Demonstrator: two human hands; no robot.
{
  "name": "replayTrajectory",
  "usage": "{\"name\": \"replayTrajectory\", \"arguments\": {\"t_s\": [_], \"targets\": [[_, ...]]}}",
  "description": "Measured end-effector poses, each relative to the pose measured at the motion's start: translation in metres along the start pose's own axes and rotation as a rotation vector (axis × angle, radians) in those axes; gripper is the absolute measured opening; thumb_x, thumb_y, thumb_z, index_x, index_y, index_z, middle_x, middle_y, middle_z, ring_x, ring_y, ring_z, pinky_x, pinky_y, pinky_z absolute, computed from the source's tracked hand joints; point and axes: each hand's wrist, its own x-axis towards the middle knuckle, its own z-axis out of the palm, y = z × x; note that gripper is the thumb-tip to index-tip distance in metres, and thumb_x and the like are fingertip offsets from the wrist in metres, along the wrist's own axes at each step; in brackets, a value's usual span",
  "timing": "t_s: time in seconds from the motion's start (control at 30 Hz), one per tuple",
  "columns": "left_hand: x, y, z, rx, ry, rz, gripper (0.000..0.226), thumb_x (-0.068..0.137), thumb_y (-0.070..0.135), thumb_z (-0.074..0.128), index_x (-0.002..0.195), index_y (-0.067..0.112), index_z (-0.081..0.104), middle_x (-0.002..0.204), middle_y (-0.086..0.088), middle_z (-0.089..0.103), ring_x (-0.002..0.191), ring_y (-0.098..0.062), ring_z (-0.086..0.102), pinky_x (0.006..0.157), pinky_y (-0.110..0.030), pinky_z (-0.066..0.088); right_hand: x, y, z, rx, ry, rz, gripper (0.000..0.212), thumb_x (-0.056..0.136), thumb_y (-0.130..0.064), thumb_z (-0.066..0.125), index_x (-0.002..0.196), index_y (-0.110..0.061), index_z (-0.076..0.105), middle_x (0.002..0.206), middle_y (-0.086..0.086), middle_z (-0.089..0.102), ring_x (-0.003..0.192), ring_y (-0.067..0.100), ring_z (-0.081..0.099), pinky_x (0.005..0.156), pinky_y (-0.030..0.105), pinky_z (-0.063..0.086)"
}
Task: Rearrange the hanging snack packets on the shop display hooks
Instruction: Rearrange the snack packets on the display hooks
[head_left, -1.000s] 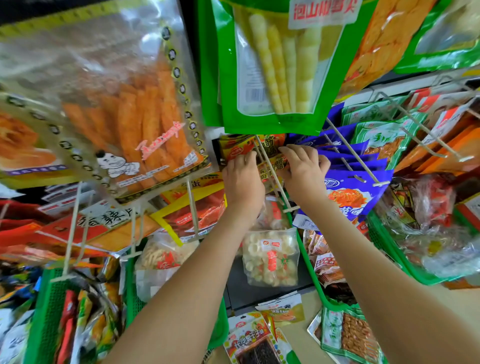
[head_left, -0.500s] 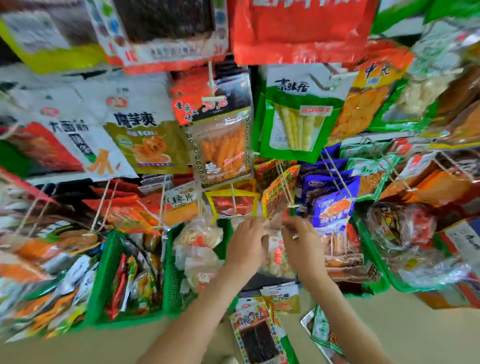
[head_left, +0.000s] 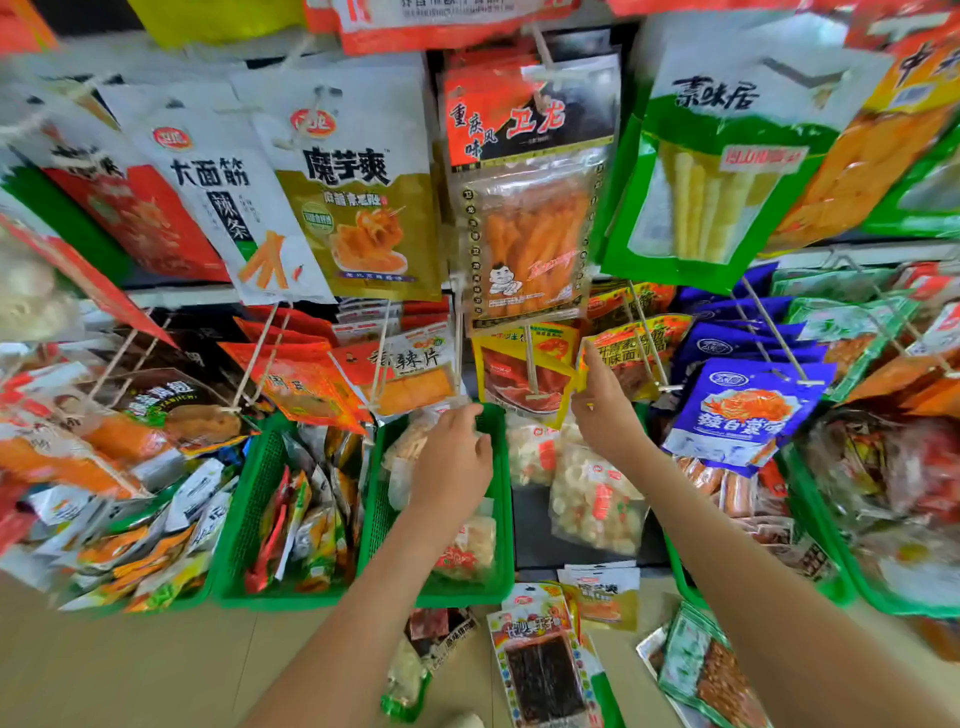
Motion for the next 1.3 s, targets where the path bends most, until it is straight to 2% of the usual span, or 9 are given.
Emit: {"name": "replayTrajectory", "arguments": {"t_s": [0.17,0.33,0.47,0.6,0.77,0.9,1.0,1.1,1.3], "targets": [[0.014,-0.018,0.007,-0.049,-0.045,0.018,0.049,0.091,-0.003,0.042,0.135,0.018,0.043,0.14,-0.001,0.041,0.126,-0.018,0.043,0.098,-0.041,0.043,0.045,-0.001,0.015,-0.085,-0.06,-0.034,0.077,0.092,-0.004,0.046,0.149,-0.022,-0.003,0.153,0.01,0.022,0.108,0.029,0.053,0.075,0.036,0.046],[0.024,-0.023,0.006,-0.043,-0.017,0.07,0.041,0.095,0.004,0.041,0.133,0.018,0.045,0.138,0.001,0.042,0.124,-0.016,0.045,0.095,-0.038,0.044,0.073,0.001,0.031,-0.055,-0.14,0.089,0.086,0.089,-0.001,0.049,0.147,-0.02,-0.011,0.143,0.017,0.038,0.078,0.027,0.056,0.064,0.036,0.044],[0.034,-0.028,0.006,-0.005,0.015,0.115,0.037,0.096,0.011,0.041,0.132,0.018,0.046,0.133,-0.001,0.048,0.12,-0.017,0.047,0.092,-0.031,0.041,0.082,0.002,0.036,-0.033,-0.207,0.131,0.06,0.091,-0.001,0.049,0.144,-0.01,0.024,0.133,0.02,0.046,0.094,0.024,0.054,0.077,0.028,0.045],[0.033,-0.031,0.011,-0.004,0.017,0.15,0.034,0.096,0.012,0.043,0.129,0.016,0.048,0.128,-0.002,0.052,0.116,-0.018,0.048,0.088,-0.028,0.04,0.072,0.013,0.043,-0.199,-0.084,0.108,0.024,0.089,-0.001,0.048,0.108,0.0,0.062,0.105,0.022,0.053,0.105,0.038,0.052,0.075,0.034,0.036],[0.02,-0.024,0.006,0.037,0.059,0.29,0.031,0.09,0.012,0.055,0.121,0.009,0.055,0.116,-0.009,0.058,0.107,-0.027,0.055,0.084,-0.036,0.047,0.012,0.006,0.037,-0.121,-0.04,0.065,0.024,0.086,-0.004,0.057,0.065,-0.013,0.052,0.07,-0.004,0.043,0.074,0.023,0.047,0.057,0.028,0.021],[-0.001,0.0,-0.01,0.213,-0.151,0.308,0.041,0.089,0.032,0.059,0.123,0.01,0.053,0.118,-0.008,0.057,0.11,-0.028,0.052,0.091,-0.039,0.042,-0.041,-0.011,0.032,-0.179,-0.131,0.034,0.013,0.087,-0.008,0.057,0.075,-0.012,0.059,0.08,-0.002,0.047,0.069,0.014,0.048,0.06,0.026,0.029],[-0.025,0.022,-0.034,0.381,-0.275,0.267,0.029,0.092,0.02,0.053,0.12,0.013,0.052,0.105,-0.01,0.063,0.1,-0.032,0.059,0.075,-0.038,0.043,-0.074,-0.044,0.02,-0.104,-0.067,-0.018,0.017,0.084,-0.009,0.062,0.068,-0.013,0.058,0.073,-0.005,0.047,0.061,0.015,0.049,0.061,0.033,0.038],[-0.051,0.031,-0.068,0.356,-0.259,0.187,0.041,0.088,-0.002,0.043,0.125,0.014,0.047,0.099,-0.012,0.064,0.094,-0.033,0.061,0.065,-0.037,0.041,-0.097,-0.096,0.002,-0.126,-0.004,-0.082,0.027,0.079,-0.023,0.072,0.064,-0.01,0.054,0.067,-0.005,0.045,0.058,0.02,0.047,0.057,0.036,0.039],[-0.085,0.049,-0.18,0.309,-0.125,0.167,0.038,0.094,0.009,0.044,0.13,0.021,0.051,0.103,-0.011,0.065,0.093,-0.029,0.062,0.062,-0.03,0.04,-0.125,-0.204,-0.024,-0.097,-0.013,-0.277,0.013,0.087,-0.02,0.062,0.095,-0.012,0.068,0.092,0.0,0.058,0.078,0.014,0.051,0.065,0.024,0.033]]}}
